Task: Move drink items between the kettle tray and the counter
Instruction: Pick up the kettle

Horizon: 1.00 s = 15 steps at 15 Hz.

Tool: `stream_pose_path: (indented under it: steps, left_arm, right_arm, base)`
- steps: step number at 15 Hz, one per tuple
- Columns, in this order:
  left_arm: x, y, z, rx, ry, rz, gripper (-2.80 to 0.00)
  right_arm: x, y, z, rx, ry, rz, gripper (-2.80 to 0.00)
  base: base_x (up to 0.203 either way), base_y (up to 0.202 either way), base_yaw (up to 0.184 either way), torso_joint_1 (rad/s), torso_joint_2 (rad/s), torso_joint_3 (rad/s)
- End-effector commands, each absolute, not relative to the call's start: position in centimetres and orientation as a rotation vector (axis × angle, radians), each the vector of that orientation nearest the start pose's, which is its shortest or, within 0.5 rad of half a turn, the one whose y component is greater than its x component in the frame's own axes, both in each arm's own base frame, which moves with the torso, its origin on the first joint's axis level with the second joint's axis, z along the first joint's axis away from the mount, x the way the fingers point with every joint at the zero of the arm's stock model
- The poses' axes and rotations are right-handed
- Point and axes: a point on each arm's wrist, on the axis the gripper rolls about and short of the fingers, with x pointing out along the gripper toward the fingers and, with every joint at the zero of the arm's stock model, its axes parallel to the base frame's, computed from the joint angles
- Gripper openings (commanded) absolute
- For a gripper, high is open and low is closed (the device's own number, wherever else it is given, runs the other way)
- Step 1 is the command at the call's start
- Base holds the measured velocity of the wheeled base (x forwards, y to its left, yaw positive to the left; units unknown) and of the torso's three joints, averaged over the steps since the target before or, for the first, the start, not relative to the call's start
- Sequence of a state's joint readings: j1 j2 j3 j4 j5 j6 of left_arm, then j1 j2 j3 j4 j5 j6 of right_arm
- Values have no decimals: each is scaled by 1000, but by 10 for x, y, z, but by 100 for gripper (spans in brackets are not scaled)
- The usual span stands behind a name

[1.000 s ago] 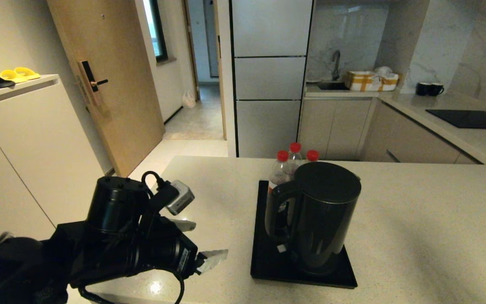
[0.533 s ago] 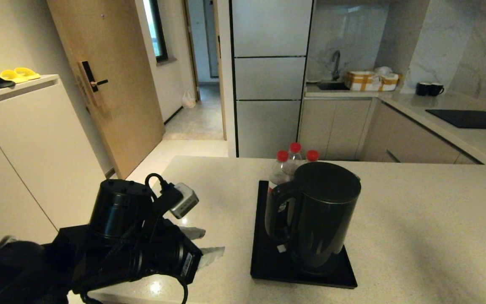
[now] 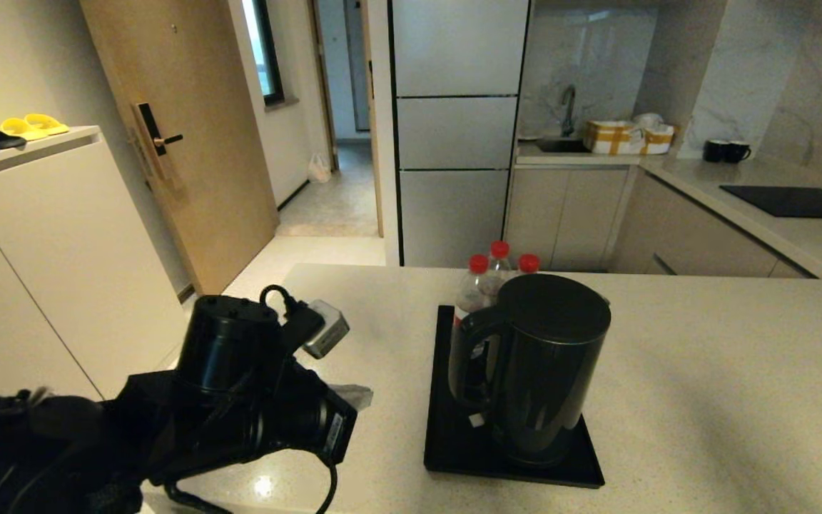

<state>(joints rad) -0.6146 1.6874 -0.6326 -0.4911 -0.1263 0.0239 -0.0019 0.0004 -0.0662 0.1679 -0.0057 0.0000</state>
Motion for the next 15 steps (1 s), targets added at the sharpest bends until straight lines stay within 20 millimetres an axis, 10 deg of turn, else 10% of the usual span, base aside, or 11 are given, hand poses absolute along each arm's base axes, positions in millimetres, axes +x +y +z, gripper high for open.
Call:
stream_pose_path:
  steps: [1,5,6,15]
  left_arm:
    - [231,-195,107,262,536,-581,-280]
    - [230,-239,97,301,384,-459,-280]
    - [227,-244,95,311,382,-455,0]
    - [179,-270,118,285,289,-490,0]
  right_arm:
    - [-29,0,76,0,103,-8,-280]
    - [-29,0,76,0,103,-8,-280]
    - [-29,0,76,0,103,-8,-280]
    - [-29,0,76,0,103,-8,-280]
  base:
    - [0,0,0,0,0,0]
    - [0,0,0,0,0,0]
    - [0,0,0,0,0,0]
    - [0,0,0,0,0,0]
